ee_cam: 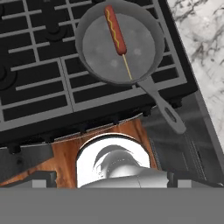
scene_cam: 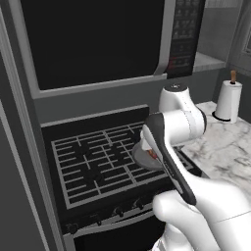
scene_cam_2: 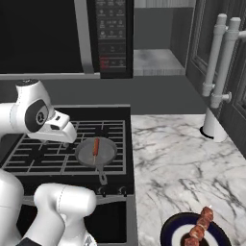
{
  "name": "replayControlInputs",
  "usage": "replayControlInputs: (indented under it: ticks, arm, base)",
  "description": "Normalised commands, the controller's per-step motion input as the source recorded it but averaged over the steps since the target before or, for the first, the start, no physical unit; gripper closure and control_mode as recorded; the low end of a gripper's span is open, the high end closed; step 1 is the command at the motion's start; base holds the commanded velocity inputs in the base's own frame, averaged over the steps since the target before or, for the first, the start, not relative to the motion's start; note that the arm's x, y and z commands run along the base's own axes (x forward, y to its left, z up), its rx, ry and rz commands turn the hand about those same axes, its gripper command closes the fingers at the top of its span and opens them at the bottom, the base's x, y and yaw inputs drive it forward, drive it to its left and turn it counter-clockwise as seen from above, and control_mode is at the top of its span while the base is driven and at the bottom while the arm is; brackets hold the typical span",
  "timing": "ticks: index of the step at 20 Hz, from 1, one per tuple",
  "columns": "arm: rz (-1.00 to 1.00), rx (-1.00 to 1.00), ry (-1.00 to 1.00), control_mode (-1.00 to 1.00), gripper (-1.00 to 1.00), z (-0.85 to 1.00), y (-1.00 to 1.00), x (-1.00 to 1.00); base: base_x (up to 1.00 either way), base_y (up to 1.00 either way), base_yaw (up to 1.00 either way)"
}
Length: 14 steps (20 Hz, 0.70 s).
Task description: Place the cold items (pear and peach) from the fridge in one tupperware on the dining counter. Place the warm items (hot dog and kebab skewer) in the stove area in another tupperware.
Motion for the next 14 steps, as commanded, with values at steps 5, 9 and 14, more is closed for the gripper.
replayControlInputs:
  ticks: [5, 9, 14]
  arm:
    - [0.01, 0.01, 0.00, -1.00, -1.00, -0.04, -0.04, 0.07]
    - [0.10, 0.07, 0.00, -1.00, -1.00, -0.23, -0.36, 0.46]
    - [0.11, 0.05, 0.00, -1.00, -1.00, -0.25, -0.25, 0.48]
  base:
    - [0.04, -0.04, 0.00]
    - [0.00, 0.00, 0.00]
    - [0.00, 0.00, 0.00]
